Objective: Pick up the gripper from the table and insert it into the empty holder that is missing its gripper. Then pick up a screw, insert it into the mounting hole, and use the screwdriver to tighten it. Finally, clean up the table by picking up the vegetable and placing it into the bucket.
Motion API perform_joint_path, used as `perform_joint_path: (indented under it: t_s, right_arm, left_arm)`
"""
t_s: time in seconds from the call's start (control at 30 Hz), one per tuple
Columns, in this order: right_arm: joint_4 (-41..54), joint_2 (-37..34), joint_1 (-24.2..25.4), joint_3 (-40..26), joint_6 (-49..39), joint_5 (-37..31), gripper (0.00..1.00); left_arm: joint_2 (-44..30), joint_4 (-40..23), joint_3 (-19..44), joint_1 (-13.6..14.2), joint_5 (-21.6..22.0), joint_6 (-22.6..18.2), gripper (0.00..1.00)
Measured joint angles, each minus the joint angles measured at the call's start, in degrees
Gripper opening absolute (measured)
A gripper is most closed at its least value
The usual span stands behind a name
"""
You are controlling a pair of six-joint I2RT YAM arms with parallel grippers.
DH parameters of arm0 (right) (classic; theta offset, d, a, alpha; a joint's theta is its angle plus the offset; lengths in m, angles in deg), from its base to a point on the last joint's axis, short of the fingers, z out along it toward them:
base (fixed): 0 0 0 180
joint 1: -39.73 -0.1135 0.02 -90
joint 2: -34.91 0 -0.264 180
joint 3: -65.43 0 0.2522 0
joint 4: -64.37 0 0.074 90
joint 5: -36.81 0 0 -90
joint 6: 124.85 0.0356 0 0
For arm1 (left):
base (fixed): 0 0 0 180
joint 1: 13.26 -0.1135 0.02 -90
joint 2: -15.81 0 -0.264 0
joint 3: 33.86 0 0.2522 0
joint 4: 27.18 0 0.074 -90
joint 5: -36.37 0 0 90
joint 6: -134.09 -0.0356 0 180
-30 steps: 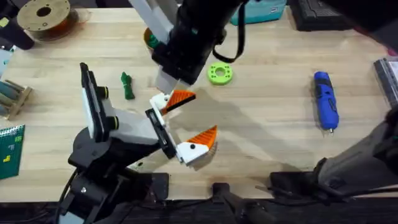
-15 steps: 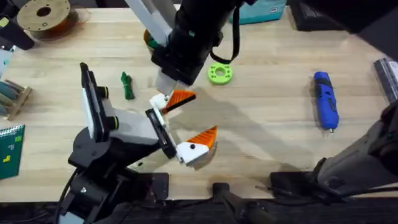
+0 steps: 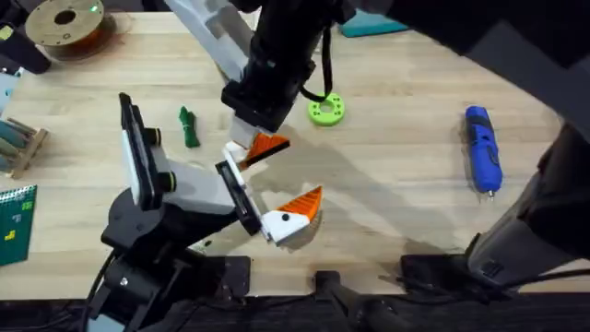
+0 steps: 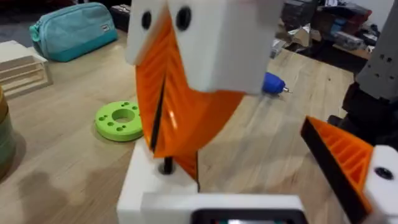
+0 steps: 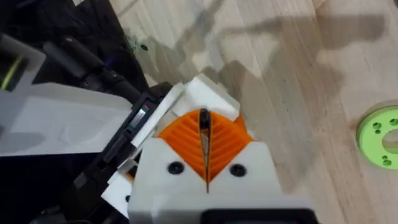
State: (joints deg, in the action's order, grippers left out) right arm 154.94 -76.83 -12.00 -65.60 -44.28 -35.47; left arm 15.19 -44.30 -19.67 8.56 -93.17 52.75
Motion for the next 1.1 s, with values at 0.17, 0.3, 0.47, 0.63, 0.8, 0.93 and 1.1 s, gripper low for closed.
perform_joint_path:
  t_s: [0.17, 0.3, 0.47, 0.63, 0.8, 0.93, 1.1]
  right_arm:
    - [0.1, 0.0, 0.0, 0.0, 0.0, 0.1, 0.007]
    - [0.0, 0.0, 0.0, 0.0, 0.0, 0.2, 0.007]
    - [0.0, 0.0, 0.0, 0.0, 0.2, 0.2, 0.033]
    - [0.0, 0.0, 0.0, 0.0, 0.2, 0.2, 0.741]
    - [0.0, 0.0, 0.0, 0.0, 0.0, 0.1, 0.891]
    - [0.2, 0.0, 0.3, 0.0, 0.0, 0.1, 0.891]
    - [0.2, 1.2, 2.6, 0.0, 0.0, 0.2, 0.894]
  left_arm:
    - [0.0, 0.0, 0.0, 0.0, -0.1, -0.1, 0.987]
    - [0.0, 0.0, 0.0, 0.0, -0.1, -0.1, 0.987]
    - [0.0, 0.0, 0.0, 0.0, -0.1, -0.1, 0.987]
    - [0.0, 0.0, 0.0, 0.0, -0.1, -0.1, 0.987]
    - [0.0, 0.0, 0.0, 0.0, -0.1, -0.1, 0.987]
    - [0.0, 0.0, 0.0, 0.0, -0.1, -0.1, 0.987]
    - [0.0, 0.0, 0.0, 0.0, -0.1, -0.1, 0.987]
